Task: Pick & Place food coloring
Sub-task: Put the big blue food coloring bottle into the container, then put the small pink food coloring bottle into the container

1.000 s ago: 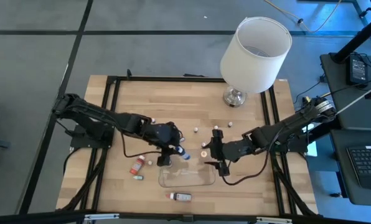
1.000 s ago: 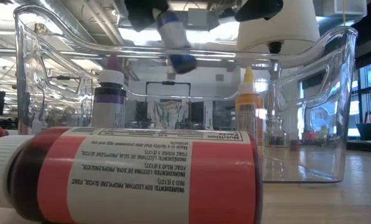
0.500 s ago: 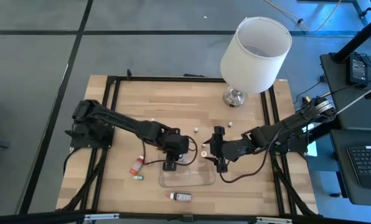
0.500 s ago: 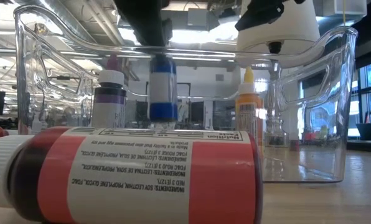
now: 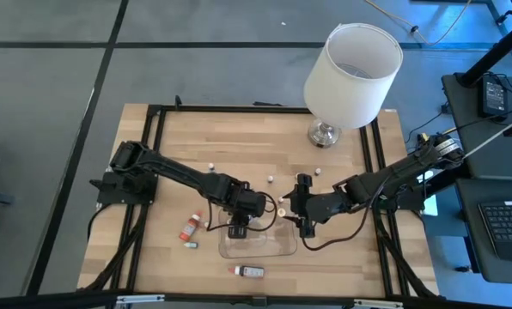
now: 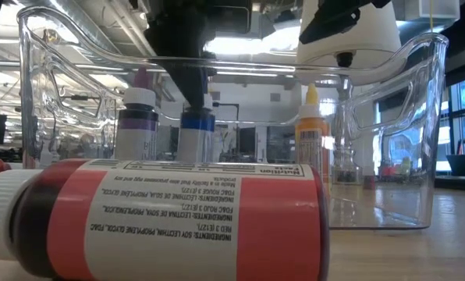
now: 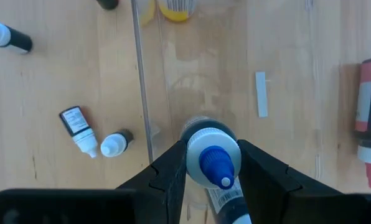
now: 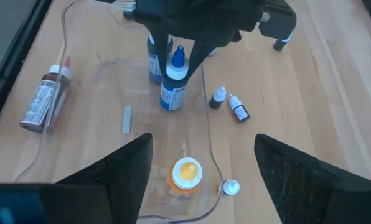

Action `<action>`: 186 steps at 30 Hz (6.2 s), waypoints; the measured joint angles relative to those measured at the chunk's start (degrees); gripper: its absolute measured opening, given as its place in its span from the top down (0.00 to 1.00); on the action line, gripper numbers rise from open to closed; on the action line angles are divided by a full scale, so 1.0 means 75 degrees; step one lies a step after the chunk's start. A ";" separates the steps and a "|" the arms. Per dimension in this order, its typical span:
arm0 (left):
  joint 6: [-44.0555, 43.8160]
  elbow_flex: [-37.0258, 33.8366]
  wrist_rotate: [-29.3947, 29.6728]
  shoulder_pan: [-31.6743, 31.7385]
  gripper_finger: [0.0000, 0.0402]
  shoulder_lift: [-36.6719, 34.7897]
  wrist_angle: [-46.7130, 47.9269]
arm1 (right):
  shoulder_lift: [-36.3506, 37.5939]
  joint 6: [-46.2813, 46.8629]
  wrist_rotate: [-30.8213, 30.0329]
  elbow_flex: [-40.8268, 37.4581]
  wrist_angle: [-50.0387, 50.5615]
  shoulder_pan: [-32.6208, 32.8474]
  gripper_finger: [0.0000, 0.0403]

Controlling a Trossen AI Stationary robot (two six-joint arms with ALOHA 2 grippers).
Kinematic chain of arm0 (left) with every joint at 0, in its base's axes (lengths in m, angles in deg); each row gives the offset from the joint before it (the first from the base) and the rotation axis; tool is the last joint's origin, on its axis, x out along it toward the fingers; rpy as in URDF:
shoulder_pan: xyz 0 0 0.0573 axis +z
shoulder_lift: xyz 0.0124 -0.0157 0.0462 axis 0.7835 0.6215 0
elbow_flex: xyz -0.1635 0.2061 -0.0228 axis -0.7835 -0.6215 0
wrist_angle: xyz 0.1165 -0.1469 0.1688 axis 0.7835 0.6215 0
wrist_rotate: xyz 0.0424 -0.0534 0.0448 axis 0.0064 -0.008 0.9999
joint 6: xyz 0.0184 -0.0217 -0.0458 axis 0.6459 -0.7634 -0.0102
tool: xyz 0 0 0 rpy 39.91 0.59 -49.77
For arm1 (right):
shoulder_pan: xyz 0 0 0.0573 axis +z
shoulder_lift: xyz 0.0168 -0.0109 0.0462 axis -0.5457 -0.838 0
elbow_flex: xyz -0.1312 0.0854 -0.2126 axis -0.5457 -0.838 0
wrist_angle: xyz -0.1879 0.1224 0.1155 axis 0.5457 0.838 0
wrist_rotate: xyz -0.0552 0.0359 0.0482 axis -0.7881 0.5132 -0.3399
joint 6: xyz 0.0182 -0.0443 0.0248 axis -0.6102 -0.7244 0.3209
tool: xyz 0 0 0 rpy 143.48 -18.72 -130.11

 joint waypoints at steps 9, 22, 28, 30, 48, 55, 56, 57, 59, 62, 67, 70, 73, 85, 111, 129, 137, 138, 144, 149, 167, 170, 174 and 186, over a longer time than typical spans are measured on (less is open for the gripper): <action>-0.0021 0.0000 -0.0038 0.0000 0.63 0.0012 0.0006 | 0.0000 -0.0003 0.0000 0.0000 0.0030 0.0000 0.30; -0.0020 0.0001 -0.0252 0.0000 0.64 -0.0179 0.0044 | 0.0000 -0.0003 0.0000 0.0000 0.0041 0.0002 0.30; -0.0055 0.0003 -0.0213 -0.0101 0.64 -0.0640 0.0140 | 0.0000 0.0164 0.0000 0.0000 0.0092 0.0000 0.30; -0.0063 0.0003 -0.0191 -0.0154 0.64 -0.0862 0.0116 | 0.0000 0.0169 -0.0002 0.0000 0.0095 0.0002 0.30; -0.2612 -0.1576 0.3745 -0.1820 0.63 -0.3082 -0.0049 | -0.0358 0.0329 -0.0003 0.0000 0.0166 0.0003 0.30; -0.4761 -0.2811 0.4164 -0.2385 0.64 -0.3839 -0.0024 | -0.0358 0.0314 -0.0003 0.0000 0.0196 0.0003 0.30; -0.5074 -0.2952 0.4162 -0.2446 0.64 -0.3910 -0.0021 | -0.0358 0.0312 -0.0003 0.0000 0.0198 0.0003 0.30; -0.5346 -0.3106 0.4162 -0.2505 0.64 -0.3973 -0.0021 | -0.0358 0.0309 -0.0003 0.0000 0.0198 0.0003 0.30; -0.5800 -0.3373 0.4188 -0.2592 0.63 -0.4059 0.0026 | -0.0358 0.0242 -0.0001 0.0000 0.0198 0.0003 0.30; -0.6174 -0.3643 0.4297 -0.2643 0.63 -0.4074 0.0064 | -0.0358 -0.0083 -0.0002 0.0000 0.0108 0.0002 0.30; -0.5574 -0.3912 0.4344 -0.2595 0.64 -0.4074 0.0225 | -0.0345 -0.0355 0.0084 0.0000 -0.0059 0.0000 0.30; -0.5257 -0.3914 0.4284 -0.2579 0.64 -0.4074 0.0238 | -0.0226 -0.0145 -0.0064 -0.0003 0.0561 -0.0004 0.30; -0.5110 -0.3914 0.4131 -0.2605 0.63 -0.4074 0.0236 | -0.0048 0.0424 -0.0432 -0.0003 0.1474 -0.0106 0.30; -0.4820 -0.3914 0.4080 -0.2570 0.64 -0.4061 0.0236 | 0.0191 0.2487 -0.1939 -0.0942 0.3546 -0.0918 0.30; -0.3407 -0.8054 0.4134 -0.2591 0.64 -0.7447 -0.5321 | 0.1830 0.4343 -0.0888 -0.3625 0.1488 -0.3130 0.30; -0.3127 -0.8314 0.4016 -0.2591 0.64 -0.7492 -0.5520 | 0.0995 0.4604 -0.0988 -0.3625 0.0850 -0.3127 0.30; -0.3127 -0.8314 0.4013 -0.2591 0.64 -0.7492 -0.5540 | 0.0374 0.5098 -0.0944 -0.3625 0.0755 -0.3172 0.30; -0.3127 -0.8314 0.4013 -0.2591 0.64 -0.7492 -0.5540 | 0.0320 0.5145 -0.0947 -0.3625 0.0746 -0.3203 0.30; -0.3127 -0.8314 0.4010 -0.2591 0.64 -0.7492 -0.5543 | 0.0090 0.5173 -0.0732 -0.3625 0.0720 -0.3438 0.33; -0.3127 -0.8314 0.4010 -0.2591 0.64 -0.7492 -0.5543 | 0.0085 0.5088 -0.0731 -0.3622 0.0699 -0.3575 0.45; -0.3127 -0.8314 0.4007 -0.2591 0.64 -0.7492 -0.5543 | 0.0093 0.4748 -0.0566 -0.3613 0.0688 -0.3640 0.83; -0.3130 -0.8314 0.4007 -0.2589 0.64 -0.7492 -0.5543 | 0.0100 0.4703 -0.0489 -0.3501 0.0867 -0.3640 0.83; -0.3190 -0.8314 0.4004 -0.2588 0.64 -0.7492 -0.5543 | 0.0117 0.4536 -0.0245 -0.2884 0.1390 -0.3600 0.83; -0.3192 -0.8314 0.4004 -0.2588 0.64 -0.7492 -0.5543 | 0.0106 0.2689 -0.0988 0.0108 0.1345 -0.1754 0.83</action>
